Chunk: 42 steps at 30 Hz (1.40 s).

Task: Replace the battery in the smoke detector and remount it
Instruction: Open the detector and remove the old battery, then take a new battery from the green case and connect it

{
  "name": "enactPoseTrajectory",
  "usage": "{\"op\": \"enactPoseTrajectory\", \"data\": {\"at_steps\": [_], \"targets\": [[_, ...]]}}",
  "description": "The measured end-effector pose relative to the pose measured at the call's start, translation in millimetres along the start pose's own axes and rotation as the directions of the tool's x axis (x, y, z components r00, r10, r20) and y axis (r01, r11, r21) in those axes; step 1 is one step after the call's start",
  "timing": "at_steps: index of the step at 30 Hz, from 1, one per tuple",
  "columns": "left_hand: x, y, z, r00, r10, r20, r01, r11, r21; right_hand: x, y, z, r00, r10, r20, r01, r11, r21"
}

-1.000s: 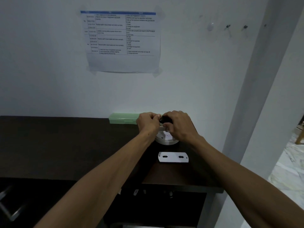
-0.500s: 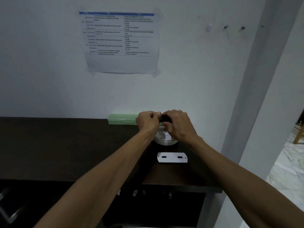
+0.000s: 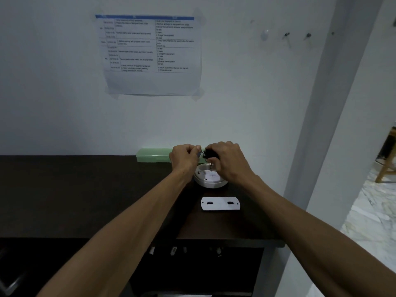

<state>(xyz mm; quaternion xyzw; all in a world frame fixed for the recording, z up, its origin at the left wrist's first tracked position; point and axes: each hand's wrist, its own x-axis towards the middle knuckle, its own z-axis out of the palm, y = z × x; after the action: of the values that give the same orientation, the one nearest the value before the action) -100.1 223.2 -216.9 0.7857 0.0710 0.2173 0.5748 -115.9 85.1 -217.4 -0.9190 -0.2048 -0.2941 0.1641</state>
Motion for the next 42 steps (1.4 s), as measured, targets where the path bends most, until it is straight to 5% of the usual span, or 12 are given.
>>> {"op": "enactPoseTrajectory", "data": {"at_steps": [4,9,20,42], "targets": [[4,3,-1,0.998,0.055,0.019,-0.056,0.997,0.057,5,5,-12,0.996,0.092,0.013,-0.092,0.994,-0.053],[1,2,1,0.990,0.125,0.068,-0.135,0.978,0.162,2,30,-39,0.943,0.230,0.242,-0.212,0.972,-0.099],[-10,8,0,0.974,0.195,0.117,-0.223,0.916,0.333,-29,50,-58,0.758,0.240,0.606,-0.198,0.971,-0.136],[-7,1,4,0.972,0.199,0.123,-0.227,0.930,0.289,-33,55,-40,0.791,0.230,0.567,-0.223,0.971,-0.084]]}}
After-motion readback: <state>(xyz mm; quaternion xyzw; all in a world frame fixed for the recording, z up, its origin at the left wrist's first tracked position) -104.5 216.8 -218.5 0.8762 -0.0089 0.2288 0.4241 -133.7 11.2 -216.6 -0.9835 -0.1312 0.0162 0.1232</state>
